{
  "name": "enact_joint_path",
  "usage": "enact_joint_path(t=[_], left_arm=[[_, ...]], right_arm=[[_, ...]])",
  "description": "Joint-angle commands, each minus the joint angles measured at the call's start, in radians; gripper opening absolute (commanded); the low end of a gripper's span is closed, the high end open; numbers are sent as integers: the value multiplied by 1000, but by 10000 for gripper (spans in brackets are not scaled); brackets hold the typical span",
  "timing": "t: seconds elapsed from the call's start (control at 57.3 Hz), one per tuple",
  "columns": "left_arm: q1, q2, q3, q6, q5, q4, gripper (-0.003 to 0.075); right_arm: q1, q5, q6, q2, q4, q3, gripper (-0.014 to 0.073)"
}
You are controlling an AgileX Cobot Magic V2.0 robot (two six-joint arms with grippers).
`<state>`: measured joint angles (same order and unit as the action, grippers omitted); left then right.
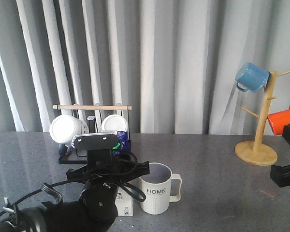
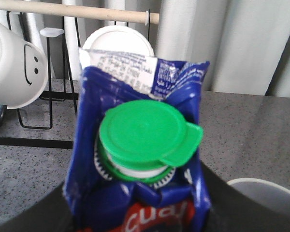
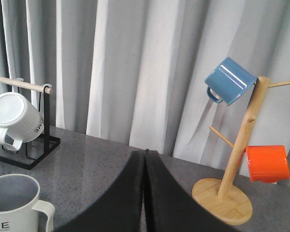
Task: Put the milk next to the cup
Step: 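Carry the milk carton with the left gripper beside the HOME mug, then set the carton down, open the left gripper, and withdraw it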
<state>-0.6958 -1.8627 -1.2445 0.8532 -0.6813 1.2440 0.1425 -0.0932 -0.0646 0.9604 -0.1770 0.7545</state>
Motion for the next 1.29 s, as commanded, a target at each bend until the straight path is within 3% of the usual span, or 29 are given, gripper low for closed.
enact_joint_path(t=[0.0,0.262,0.82,0.89,0.995,1.204,1.274], left_arm=[[-5,34,-31,-34,-24,-30,-6],[-5,33,-31,-34,-31,-112,-6],[-5,33,-31,-34,-17,-103,17],[-5,33,-31,-34,-18,-102,69],[-5,34,-31,-38,-20,-92,221],[-5,34,-31,-16,-39,-94,739],[-5,39,-31,1,-38,-98,735]], right_arm=[[-8,-70,2,-10,-8,24,-8],[-8,-70,2,-10,-8,24,-8],[-8,-70,3,-10,-8,24,-8],[-8,-70,3,-10,-8,24,-8],[-8,-70,3,-10,-8,24,-8],[-8,-71,3,-10,-8,24,-8],[-8,-71,3,-10,-8,24,-8]])
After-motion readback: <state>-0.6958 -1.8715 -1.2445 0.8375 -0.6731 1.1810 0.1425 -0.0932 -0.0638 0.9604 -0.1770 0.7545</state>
